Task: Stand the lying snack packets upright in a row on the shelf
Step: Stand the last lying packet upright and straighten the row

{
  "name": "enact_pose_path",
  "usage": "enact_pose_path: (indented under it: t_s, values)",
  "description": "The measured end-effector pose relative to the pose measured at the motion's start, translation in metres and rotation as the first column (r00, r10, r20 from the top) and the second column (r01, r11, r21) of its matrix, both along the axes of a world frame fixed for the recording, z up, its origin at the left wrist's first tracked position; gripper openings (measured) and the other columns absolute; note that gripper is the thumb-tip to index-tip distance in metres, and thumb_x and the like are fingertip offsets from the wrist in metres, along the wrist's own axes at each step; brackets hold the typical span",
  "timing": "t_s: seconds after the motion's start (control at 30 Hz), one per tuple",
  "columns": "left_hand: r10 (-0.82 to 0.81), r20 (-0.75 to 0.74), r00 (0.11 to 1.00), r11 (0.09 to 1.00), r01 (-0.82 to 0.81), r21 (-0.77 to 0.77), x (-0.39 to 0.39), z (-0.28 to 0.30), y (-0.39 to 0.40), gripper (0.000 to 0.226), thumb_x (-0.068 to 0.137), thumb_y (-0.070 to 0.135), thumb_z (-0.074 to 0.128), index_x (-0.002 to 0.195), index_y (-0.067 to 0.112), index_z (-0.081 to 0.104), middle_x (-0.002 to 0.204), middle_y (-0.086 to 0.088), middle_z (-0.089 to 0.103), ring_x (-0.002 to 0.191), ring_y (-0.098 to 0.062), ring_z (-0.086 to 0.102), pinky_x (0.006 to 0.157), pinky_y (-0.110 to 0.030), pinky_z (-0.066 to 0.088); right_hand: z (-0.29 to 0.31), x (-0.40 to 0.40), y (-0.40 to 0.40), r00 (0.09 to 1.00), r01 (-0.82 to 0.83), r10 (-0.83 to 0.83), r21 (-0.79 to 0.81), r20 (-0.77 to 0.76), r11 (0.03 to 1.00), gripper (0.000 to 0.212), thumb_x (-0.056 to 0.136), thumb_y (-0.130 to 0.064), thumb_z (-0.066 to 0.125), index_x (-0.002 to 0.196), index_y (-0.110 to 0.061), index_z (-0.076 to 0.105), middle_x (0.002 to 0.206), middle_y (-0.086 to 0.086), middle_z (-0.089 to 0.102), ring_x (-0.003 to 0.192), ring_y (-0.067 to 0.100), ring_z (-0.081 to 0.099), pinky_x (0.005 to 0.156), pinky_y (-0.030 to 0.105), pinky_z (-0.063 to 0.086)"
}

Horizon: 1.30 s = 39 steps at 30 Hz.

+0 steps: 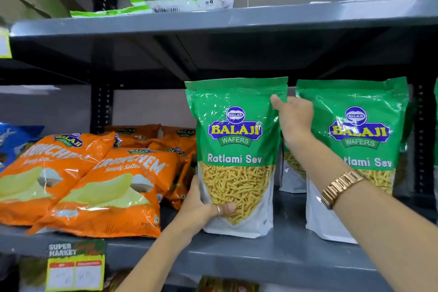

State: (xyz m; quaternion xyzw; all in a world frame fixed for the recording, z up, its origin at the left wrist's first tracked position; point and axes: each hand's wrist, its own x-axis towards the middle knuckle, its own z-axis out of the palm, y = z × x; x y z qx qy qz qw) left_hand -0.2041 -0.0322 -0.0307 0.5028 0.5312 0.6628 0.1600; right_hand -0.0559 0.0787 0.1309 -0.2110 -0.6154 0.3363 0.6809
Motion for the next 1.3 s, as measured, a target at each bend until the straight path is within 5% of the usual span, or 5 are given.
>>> enact_pose_path:
  t_s: [0.2, 0.43, 0.8, 1.13, 1.3]
  values:
    - [-0.003, 0.010, 1.000, 1.000, 0.003, -0.004, 0.000, 0.000, 0.003, 0.087, 0.053, 0.014, 0.087, 0.118, 0.039, 0.035, 0.106, 0.024, 0.057, 0.095, 0.011, 0.053, 0.067, -0.006, 0.046, 0.006, -0.010, -0.005, 0.984, -0.116, 0.089, -0.176, -0.155, 0.978, 0.047, 0.085, -0.017, 0.058, 0.048, -0.012, 0.030, 0.053, 0.002, 0.033, 0.051, 0.016, 0.027, 0.072, 0.037, 0.037]
    - [-0.008, 0.011, 1.000, 1.000, 0.008, -0.013, -0.002, -0.004, 0.004, 0.079, 0.057, 0.015, 0.085, 0.110, 0.045, 0.036, 0.106, 0.027, 0.054, 0.096, 0.013, 0.049, 0.066, -0.003, 0.043, -0.017, 0.003, -0.014, 0.938, 0.215, -0.130, 0.244, -0.323, 0.945, 0.024, 0.087, -0.016, 0.045, 0.104, -0.006, 0.060, 0.097, 0.005, 0.062, 0.077, 0.002, 0.057, 0.063, 0.001, 0.040]
    - [0.004, -0.007, 1.000, 1.000, -0.004, 0.013, 0.002, -0.001, 0.002, 0.105, 0.044, 0.017, 0.087, 0.130, 0.027, 0.029, 0.116, 0.013, 0.052, 0.114, -0.014, 0.049, 0.095, -0.028, 0.039, -0.104, 0.074, 0.023, 0.696, 0.716, -0.685, 0.293, -0.217, 0.634, 0.031, 0.074, -0.011, 0.058, 0.099, 0.007, 0.053, 0.105, 0.028, 0.057, 0.102, 0.037, 0.049, 0.085, 0.038, 0.031]
    - [0.195, -0.074, 0.978, 0.957, -0.173, 0.232, 0.015, 0.002, -0.006, 0.100, 0.062, 0.046, 0.073, 0.141, 0.035, 0.011, 0.141, 0.010, 0.030, 0.133, -0.012, 0.030, 0.108, -0.033, 0.026, -0.136, 0.136, 0.034, 0.674, 0.658, -0.725, 0.328, 0.145, 0.678, 0.070, 0.071, -0.043, 0.064, 0.118, 0.004, 0.042, 0.130, 0.027, 0.042, 0.122, 0.042, 0.037, 0.098, 0.040, 0.024]
    - [0.509, -0.398, 0.763, 0.859, -0.420, 0.294, 0.034, 0.006, -0.018, 0.092, 0.064, 0.060, 0.059, 0.140, 0.022, 0.021, 0.147, -0.003, 0.031, 0.135, -0.017, 0.030, 0.113, -0.052, 0.027, -0.138, 0.152, 0.034, 0.697, 0.615, -0.694, 0.348, 0.181, 0.708, 0.068, 0.074, -0.045, 0.061, 0.121, 0.001, 0.041, 0.131, 0.026, 0.042, 0.124, 0.042, 0.036, 0.101, 0.049, 0.029]
